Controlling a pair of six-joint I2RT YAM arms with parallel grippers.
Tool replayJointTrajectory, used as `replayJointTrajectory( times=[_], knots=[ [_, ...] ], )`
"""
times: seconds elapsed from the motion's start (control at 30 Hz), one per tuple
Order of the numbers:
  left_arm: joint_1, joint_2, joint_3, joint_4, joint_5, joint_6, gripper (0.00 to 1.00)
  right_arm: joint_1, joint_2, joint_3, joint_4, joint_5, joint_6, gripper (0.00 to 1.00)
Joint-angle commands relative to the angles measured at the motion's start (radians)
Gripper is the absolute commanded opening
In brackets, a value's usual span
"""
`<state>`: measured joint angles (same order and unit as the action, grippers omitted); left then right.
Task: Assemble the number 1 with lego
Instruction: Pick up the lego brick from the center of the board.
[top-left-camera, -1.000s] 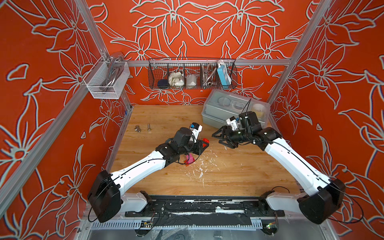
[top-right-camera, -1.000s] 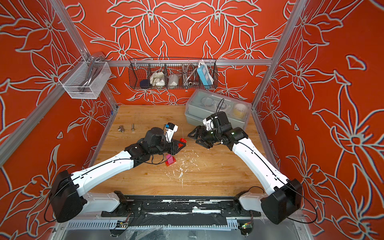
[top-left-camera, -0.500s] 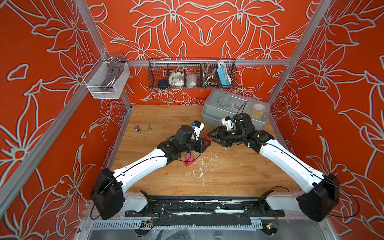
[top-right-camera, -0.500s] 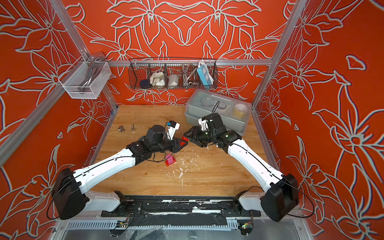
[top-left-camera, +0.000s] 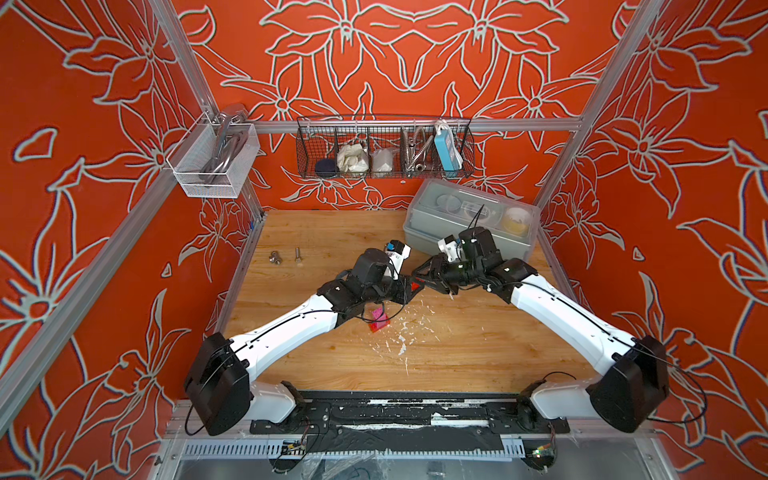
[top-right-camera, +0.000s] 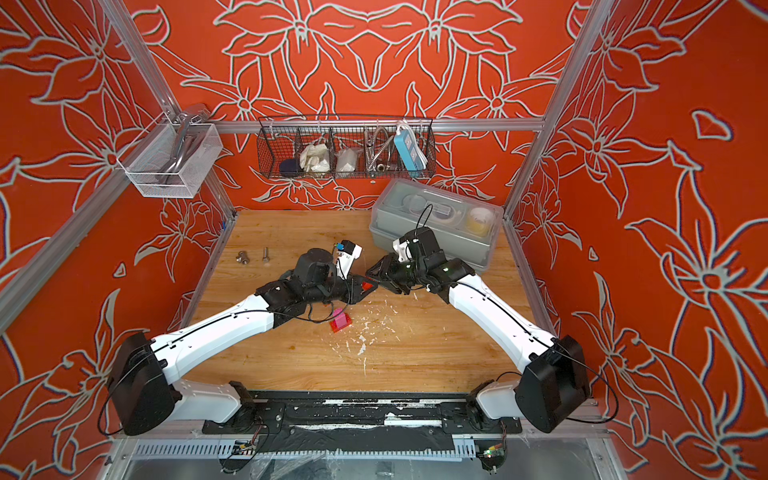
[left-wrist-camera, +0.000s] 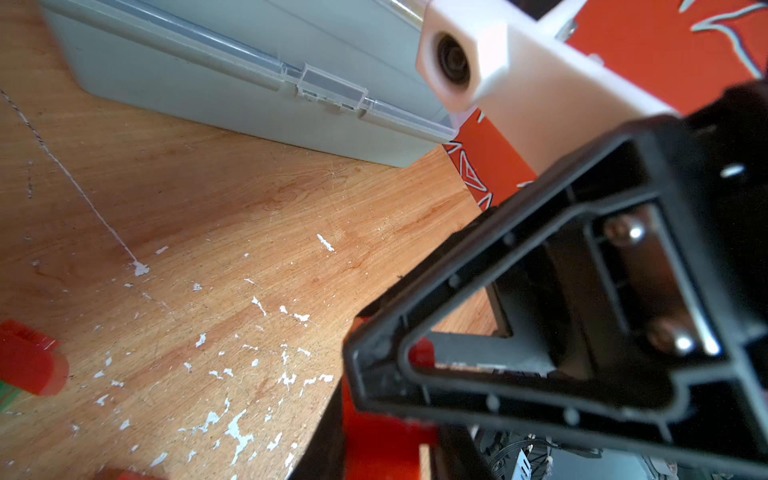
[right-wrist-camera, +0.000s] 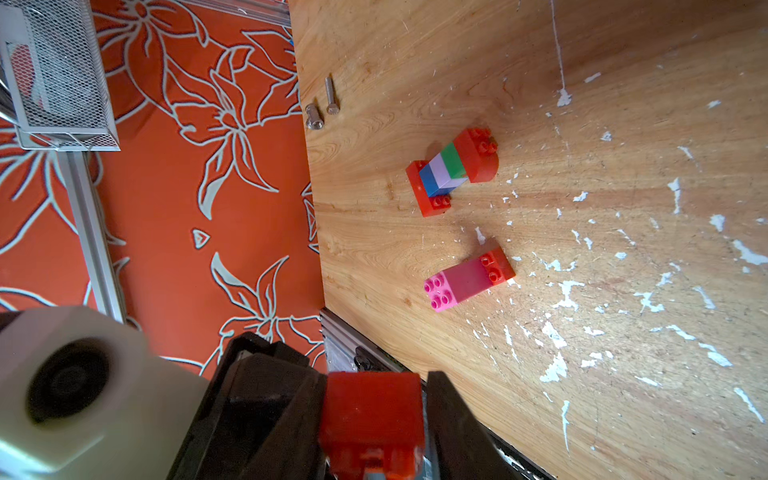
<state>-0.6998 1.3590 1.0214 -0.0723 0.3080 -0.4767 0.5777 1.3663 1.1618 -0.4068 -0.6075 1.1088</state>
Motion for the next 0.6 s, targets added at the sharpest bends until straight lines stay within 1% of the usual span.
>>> replayJointTrajectory(
  times=[0.0,0.03,0.07,0.13,0.2,0.27,0.33,0.43,0.5,0.57],
  knots=[
    [-0.004,0.011,0.025,0.015,-0.001,0.000,0.09,0.010,0.012,0.021,-0.011,-0.006,-0.012,0.38],
    [-0.004,0.012,0.025,0.014,-0.003,0.000,0.09,0.010,0.013,0.022,-0.014,-0.007,-0.011,0.34],
    [-0.004,0.014,0.026,0.010,-0.008,-0.001,0.14,0.011,0.015,0.026,-0.019,-0.002,-0.015,0.28],
    [-0.003,0.013,0.028,-0.002,-0.017,-0.012,0.26,0.010,0.016,0.036,-0.037,0.010,-0.026,0.23],
    [-0.002,0.005,0.026,-0.023,-0.017,-0.025,0.50,0.004,0.021,0.052,-0.069,0.026,-0.051,0.20],
    [0.002,-0.011,0.025,-0.068,-0.008,-0.043,0.57,-0.006,0.035,0.074,-0.111,0.039,-0.112,0.19],
    [0.011,-0.044,0.020,-0.151,-0.005,-0.056,0.60,-0.025,0.061,0.102,-0.183,0.047,-0.225,0.18],
    [0.049,-0.116,0.021,-0.340,-0.013,-0.100,0.59,-0.060,0.128,0.180,-0.306,0.030,-0.460,0.17],
    [0.089,-0.163,0.022,-0.468,0.011,-0.110,0.56,-0.064,0.184,0.260,-0.418,0.032,-0.645,0.16],
    [0.123,-0.218,0.011,-0.572,0.024,-0.102,0.51,-0.064,0.239,0.337,-0.535,0.072,-0.811,0.15]
  ],
)
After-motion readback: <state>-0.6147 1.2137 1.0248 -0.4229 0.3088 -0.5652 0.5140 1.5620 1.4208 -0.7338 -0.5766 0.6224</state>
